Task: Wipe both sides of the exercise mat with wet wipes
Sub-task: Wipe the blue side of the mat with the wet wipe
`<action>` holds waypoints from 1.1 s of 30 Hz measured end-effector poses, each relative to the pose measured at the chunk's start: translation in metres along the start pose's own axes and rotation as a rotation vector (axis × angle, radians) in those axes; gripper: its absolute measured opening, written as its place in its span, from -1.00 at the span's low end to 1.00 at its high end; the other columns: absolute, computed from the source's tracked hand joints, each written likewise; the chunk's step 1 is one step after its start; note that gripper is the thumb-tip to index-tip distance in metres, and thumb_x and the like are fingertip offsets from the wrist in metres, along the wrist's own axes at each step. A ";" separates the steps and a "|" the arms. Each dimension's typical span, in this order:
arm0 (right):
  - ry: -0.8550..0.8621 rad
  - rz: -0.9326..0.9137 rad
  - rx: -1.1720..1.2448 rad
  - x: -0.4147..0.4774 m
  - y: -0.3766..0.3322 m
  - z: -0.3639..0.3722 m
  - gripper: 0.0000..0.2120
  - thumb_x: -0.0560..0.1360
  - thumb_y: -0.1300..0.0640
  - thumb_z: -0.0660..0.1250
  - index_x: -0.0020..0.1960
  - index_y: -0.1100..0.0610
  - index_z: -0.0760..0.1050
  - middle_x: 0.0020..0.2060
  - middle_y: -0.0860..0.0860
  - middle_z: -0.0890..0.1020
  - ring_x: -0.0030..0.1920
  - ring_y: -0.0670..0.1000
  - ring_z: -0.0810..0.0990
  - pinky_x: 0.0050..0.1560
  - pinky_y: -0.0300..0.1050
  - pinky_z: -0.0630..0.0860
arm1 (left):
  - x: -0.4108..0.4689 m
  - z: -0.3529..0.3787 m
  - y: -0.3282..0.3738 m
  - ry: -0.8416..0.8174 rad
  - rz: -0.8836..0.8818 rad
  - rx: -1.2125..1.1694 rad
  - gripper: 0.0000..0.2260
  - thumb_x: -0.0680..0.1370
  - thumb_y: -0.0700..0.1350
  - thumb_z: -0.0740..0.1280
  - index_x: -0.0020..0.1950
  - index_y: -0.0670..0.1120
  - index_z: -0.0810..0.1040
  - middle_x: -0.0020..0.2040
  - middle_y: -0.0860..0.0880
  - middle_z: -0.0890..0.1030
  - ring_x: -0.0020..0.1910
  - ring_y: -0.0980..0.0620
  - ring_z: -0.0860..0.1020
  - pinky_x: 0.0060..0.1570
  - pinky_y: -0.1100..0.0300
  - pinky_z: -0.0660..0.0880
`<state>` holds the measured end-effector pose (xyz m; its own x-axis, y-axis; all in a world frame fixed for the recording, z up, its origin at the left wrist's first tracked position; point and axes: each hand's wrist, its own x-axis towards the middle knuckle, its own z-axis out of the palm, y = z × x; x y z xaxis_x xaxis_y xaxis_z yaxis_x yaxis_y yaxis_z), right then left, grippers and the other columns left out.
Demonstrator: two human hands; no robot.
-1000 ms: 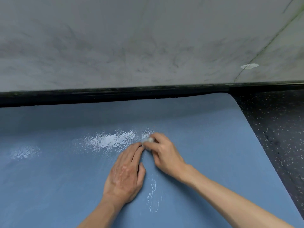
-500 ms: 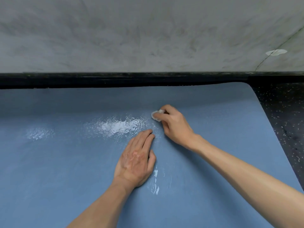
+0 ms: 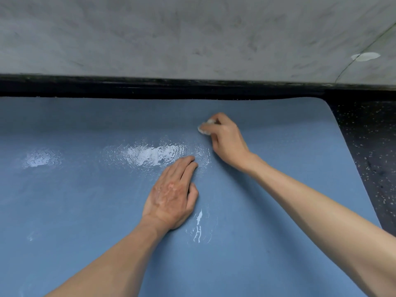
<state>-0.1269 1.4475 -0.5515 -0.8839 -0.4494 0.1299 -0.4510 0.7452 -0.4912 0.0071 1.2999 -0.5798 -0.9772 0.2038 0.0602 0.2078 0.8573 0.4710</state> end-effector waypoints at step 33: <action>-0.029 -0.109 -0.034 -0.105 0.000 -0.008 -0.70 0.57 0.15 0.11 -0.01 0.20 0.62 -0.14 0.12 0.50 -0.22 0.16 0.53 -0.24 0.05 0.54 | -0.001 0.002 -0.005 0.008 0.006 0.027 -0.57 0.54 -0.06 0.11 0.37 -0.16 0.43 0.40 -0.06 0.42 0.39 -0.04 0.36 0.42 0.07 0.28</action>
<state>-0.0348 1.4990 -0.5586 -0.8257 -0.5421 0.1558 -0.5485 0.7073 -0.4459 0.0073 1.2965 -0.5837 -0.9762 0.2052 0.0697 0.2145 0.8686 0.4466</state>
